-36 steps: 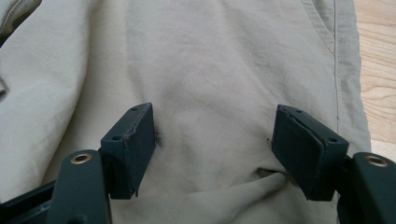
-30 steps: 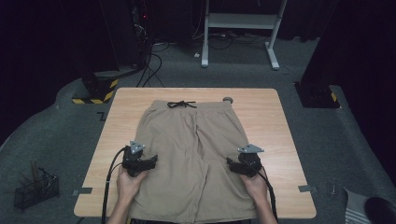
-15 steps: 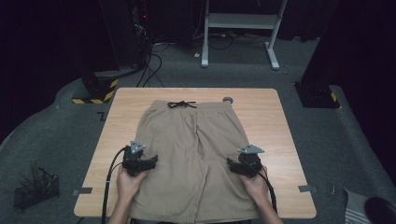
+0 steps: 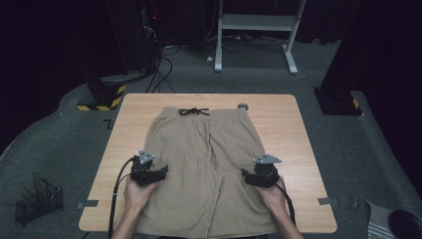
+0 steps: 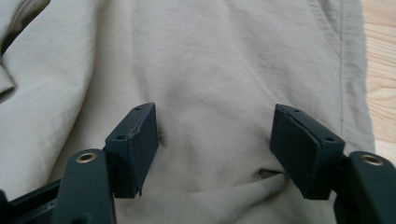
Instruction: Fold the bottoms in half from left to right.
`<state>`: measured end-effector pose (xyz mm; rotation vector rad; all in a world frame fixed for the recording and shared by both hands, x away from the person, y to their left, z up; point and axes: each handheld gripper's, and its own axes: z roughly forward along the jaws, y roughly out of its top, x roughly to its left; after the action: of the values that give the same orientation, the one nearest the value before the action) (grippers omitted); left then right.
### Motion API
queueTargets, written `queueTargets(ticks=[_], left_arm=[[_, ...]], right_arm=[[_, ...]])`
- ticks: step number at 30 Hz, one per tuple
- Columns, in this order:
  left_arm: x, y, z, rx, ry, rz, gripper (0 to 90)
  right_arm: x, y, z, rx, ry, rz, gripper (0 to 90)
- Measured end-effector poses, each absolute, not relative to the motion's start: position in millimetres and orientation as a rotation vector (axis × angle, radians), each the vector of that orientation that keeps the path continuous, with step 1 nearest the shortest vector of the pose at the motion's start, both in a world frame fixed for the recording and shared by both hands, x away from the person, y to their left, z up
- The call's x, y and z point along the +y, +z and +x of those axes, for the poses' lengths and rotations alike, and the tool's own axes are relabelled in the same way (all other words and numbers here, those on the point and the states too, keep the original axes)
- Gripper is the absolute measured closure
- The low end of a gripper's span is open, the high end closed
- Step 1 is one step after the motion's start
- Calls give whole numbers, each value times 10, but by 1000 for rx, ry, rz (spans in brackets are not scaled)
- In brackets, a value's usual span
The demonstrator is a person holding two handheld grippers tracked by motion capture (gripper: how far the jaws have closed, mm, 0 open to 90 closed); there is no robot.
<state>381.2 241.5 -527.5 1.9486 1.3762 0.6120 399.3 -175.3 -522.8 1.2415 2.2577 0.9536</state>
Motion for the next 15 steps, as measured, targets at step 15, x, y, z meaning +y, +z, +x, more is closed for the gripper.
queueTargets(ticks=[15], left_arm=[[2208, -5018, 3997, 1287, 577, 1925, 255]], right_arm=[[-1689, -4991, 4292, 2244, 1101, 1176, 464]])
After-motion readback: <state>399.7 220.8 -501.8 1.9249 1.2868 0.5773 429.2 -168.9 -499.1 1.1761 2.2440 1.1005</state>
